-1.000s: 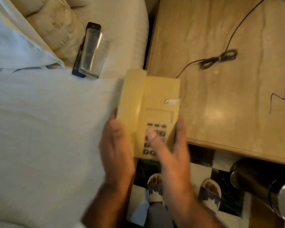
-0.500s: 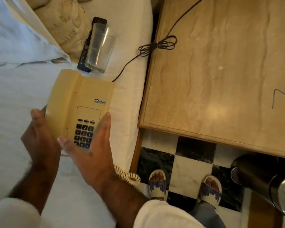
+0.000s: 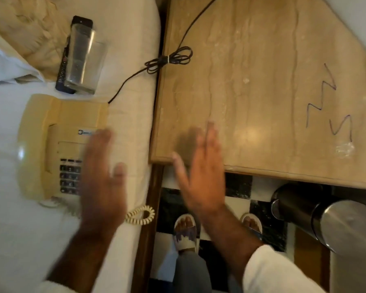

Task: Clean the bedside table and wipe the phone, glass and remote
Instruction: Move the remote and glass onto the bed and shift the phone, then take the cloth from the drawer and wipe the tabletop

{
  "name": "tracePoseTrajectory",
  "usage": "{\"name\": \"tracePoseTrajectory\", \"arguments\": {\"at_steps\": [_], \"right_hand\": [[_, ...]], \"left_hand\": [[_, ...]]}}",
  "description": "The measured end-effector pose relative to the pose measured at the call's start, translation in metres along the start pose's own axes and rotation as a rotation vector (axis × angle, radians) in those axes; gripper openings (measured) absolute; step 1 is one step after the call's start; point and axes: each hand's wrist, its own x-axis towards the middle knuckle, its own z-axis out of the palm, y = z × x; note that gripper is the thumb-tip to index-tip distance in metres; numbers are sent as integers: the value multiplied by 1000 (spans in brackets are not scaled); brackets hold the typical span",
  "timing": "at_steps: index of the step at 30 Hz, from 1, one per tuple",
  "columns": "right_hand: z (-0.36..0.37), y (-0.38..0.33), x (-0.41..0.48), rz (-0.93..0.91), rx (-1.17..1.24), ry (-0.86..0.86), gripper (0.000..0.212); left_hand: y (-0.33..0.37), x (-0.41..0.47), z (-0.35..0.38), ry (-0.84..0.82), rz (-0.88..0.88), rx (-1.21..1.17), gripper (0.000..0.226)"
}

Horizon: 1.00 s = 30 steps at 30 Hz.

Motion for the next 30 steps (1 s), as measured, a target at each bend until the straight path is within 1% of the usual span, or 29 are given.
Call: {"name": "tracePoseTrajectory", "arguments": {"at_steps": [1, 2, 3, 4, 6, 9, 12, 15, 17, 19, 20, 21, 22, 23, 24, 25, 26, 27, 28, 29, 30], "right_hand": [[-13, 29, 13, -7, -138, 58, 83], [-29, 52, 29, 0, -236, 65, 84], [-43, 71, 45, 13, -318, 74, 85], [-51, 83, 59, 32, -370, 52, 87], [-60, 106, 87, 25, -427, 41, 89], [-74, 128, 119, -29, -522, -4, 92], [-74, 140, 127, -81, -576, -26, 92], [-75, 137, 120, -71, -511, 10, 90], [-79, 130, 97, -68, -366, 50, 80], [-78, 128, 52, -143, -164, 85, 53], [-76, 129, 24, -141, -76, 79, 40], [-73, 130, -3, -92, -8, 48, 35], [-69, 133, -27, 15, 58, -11, 34], [-62, 138, -45, 184, 153, -73, 28], [-53, 145, -59, 374, 277, -119, 17], [-43, 151, -67, 563, 394, -149, 13], [-34, 156, -66, 726, 498, -165, 27], [-26, 161, -60, 830, 578, -178, 40], [-17, 164, -50, 894, 654, -184, 45], [-9, 166, -38, 923, 731, -183, 39], [-1, 167, -24, 951, 841, -182, 26]], "left_hand": [[32, 1, 18, -53, 121, -36, 60], [64, 6, 36, -156, 202, -50, 71], [81, 13, 59, -244, 257, -29, 80], [96, 29, 78, -286, 264, 27, 84], [115, 64, 112, -312, 240, 151, 85], [121, 108, 154, -342, 199, 322, 84], [110, 122, 175, -291, 233, 426, 87], [103, 119, 179, -236, 264, 461, 91], [101, 120, 179, -227, 266, 462, 92], [102, 122, 178, -224, 267, 463, 92], [103, 122, 177, -222, 269, 466, 91], [103, 121, 177, -224, 270, 465, 90], [103, 121, 177, -220, 273, 469, 89], [103, 121, 178, -211, 275, 474, 88], [102, 121, 178, -205, 276, 478, 88], [102, 121, 179, -205, 274, 479, 88], [101, 122, 179, -204, 274, 482, 89], [101, 122, 179, -203, 276, 488, 91], [101, 123, 179, -205, 281, 499, 94], [101, 123, 179, -207, 287, 506, 97], [101, 123, 179, -210, 293, 509, 101]]}}
